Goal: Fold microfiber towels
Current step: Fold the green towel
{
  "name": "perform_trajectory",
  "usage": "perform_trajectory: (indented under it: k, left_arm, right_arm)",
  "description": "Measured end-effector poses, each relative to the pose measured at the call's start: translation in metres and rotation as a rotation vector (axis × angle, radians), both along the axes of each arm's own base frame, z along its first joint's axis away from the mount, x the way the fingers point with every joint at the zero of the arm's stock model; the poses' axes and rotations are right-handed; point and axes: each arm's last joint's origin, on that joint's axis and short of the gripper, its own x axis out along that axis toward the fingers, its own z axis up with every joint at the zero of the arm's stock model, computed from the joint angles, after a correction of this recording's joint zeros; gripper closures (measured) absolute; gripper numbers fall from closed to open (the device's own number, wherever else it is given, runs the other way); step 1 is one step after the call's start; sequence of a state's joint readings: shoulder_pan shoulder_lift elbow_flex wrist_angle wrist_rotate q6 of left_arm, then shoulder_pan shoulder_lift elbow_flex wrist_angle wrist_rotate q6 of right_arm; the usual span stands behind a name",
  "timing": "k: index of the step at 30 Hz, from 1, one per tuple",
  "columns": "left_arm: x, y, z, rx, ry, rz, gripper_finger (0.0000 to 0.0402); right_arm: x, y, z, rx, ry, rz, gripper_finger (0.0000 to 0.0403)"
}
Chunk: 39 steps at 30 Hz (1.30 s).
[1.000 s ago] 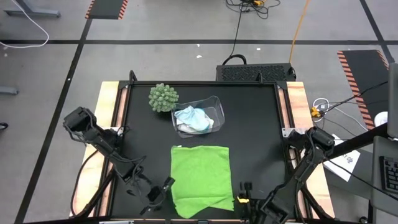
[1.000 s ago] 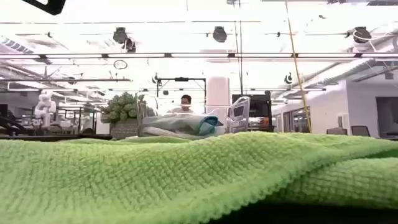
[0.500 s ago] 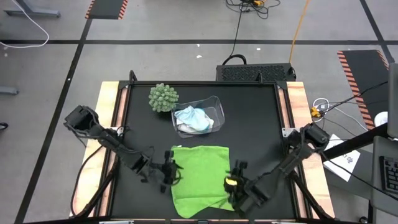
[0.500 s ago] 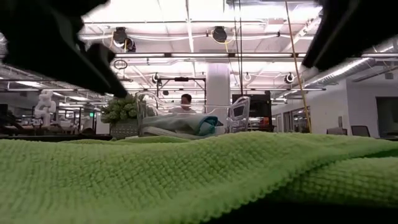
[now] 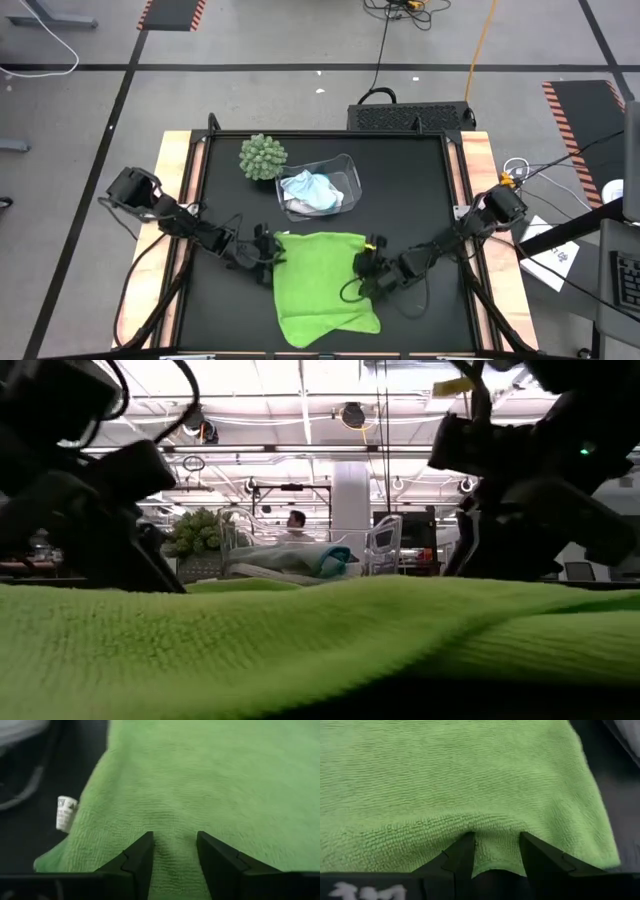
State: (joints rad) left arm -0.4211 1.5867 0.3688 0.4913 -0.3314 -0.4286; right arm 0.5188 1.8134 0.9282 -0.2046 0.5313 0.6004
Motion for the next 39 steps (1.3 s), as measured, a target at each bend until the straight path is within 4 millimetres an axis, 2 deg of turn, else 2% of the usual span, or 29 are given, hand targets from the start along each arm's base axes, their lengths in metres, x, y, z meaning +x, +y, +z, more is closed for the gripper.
perform_trajectory:
  k: [8, 14, 21, 25, 30, 39]
  left_arm:
    - [0.008, 0.034, -0.002, 0.001, 0.039, 0.112, 0.0271]
    - [0.011, 0.037, 0.000, 0.065, 0.013, 0.034, 0.0275]
    - [0.014, 0.022, 0.026, 0.206, -0.174, -0.153, 0.0275]
    - [0.009, 0.011, 0.036, 0.108, -0.207, -0.280, 0.0275]
    - [-0.002, -0.016, 0.035, -0.026, -0.186, -0.456, 0.0275]
    - [-0.020, -0.056, 0.035, 0.082, -0.218, -0.409, 0.0275]
  right_arm:
    - [-0.015, -0.043, 0.008, 0.013, 0.017, -0.060, 0.0252]
    - [-0.031, -0.060, 0.016, 0.045, -0.043, -0.097, 0.0252]
    - [-0.035, -0.049, 0.025, 0.073, -0.170, 0.003, 0.0252]
    - [-0.034, -0.040, 0.030, 0.088, -0.222, 0.049, 0.0252]
    - [-0.037, -0.033, 0.030, 0.092, -0.226, 0.075, 0.0252]
    - [-0.038, -0.028, 0.030, 0.129, -0.239, 0.055, 0.0252]
